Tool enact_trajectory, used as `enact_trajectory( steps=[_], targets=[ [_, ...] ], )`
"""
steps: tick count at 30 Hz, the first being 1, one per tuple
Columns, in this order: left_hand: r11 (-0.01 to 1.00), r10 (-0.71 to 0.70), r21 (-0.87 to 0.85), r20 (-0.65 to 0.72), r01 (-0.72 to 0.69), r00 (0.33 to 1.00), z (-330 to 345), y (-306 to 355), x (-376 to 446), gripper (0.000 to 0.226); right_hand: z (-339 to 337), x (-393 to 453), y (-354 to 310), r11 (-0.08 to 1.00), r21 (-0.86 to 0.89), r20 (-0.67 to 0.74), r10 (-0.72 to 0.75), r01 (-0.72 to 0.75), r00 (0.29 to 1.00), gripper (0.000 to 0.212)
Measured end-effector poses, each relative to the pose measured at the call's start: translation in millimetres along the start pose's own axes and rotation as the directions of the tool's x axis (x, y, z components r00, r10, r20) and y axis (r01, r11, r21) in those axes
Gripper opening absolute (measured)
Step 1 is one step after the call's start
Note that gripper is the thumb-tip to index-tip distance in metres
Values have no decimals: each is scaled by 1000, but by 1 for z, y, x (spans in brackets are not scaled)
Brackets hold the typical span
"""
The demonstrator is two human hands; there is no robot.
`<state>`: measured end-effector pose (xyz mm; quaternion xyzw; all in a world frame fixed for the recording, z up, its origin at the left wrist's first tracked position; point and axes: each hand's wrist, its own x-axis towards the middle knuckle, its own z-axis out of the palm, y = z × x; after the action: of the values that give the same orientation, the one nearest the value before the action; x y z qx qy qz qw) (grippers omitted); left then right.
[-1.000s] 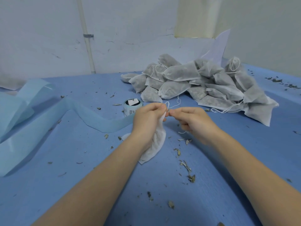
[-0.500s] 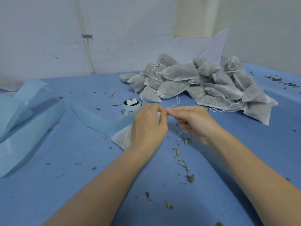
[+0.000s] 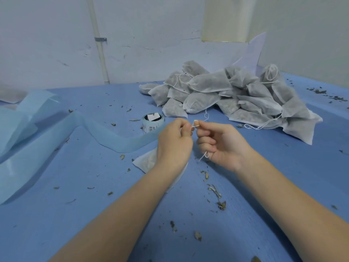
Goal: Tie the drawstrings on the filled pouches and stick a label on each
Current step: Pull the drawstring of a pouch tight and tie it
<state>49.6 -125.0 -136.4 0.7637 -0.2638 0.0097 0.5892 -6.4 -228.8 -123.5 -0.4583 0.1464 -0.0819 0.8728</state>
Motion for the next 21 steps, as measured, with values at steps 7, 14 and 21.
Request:
enact_trajectory(
  steps=[7, 14, 21],
  targets=[
    [989, 146, 39, -65, -144, 987, 4, -2, -2, 15, 1, 0, 3, 997, 83, -27, 12, -9, 1000, 9],
    [962, 274, 84, -243, -261, 930, 2, 0, -2, 9, 2, 1, 1, 999, 1, -74, -52, 52, 996, 16],
    [949, 283, 220, -273, -226, 919, -1, -2, -1, 12, -1, 0, 3, 887, -391, -191, -339, 246, 921, 14]
  ],
)
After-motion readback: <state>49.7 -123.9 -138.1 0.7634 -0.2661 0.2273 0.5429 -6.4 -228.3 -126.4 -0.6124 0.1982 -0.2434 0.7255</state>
